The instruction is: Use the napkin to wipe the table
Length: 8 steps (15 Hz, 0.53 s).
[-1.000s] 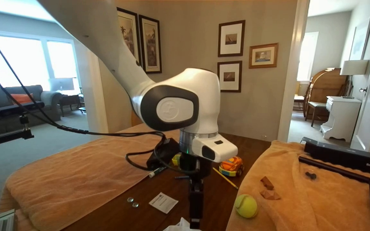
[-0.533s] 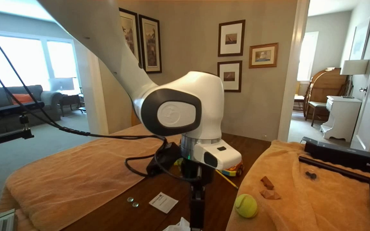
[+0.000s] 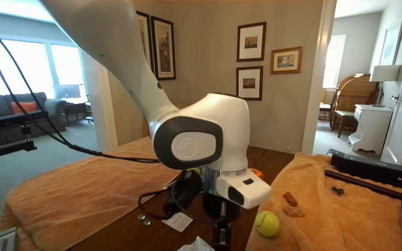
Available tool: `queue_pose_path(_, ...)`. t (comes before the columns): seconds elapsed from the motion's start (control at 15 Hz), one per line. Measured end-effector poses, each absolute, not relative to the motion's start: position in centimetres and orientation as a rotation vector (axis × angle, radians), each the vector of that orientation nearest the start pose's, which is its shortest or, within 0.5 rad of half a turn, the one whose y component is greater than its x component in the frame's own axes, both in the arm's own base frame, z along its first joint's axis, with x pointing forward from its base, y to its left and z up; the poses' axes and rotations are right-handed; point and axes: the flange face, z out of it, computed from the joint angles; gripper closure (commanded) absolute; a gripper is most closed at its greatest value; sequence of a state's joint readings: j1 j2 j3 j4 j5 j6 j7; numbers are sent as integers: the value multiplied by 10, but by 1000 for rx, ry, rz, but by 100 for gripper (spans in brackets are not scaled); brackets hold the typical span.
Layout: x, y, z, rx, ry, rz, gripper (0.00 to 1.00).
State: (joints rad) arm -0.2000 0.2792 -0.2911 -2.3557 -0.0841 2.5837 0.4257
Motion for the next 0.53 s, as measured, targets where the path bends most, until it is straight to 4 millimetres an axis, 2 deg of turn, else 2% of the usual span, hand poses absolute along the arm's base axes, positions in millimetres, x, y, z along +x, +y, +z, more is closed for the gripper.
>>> queue_pose_path(0.47,446,-239,184,-2978,1263,93,98)
queue_pose_path(0.53,446,-237,181,-2980,1253,100,100)
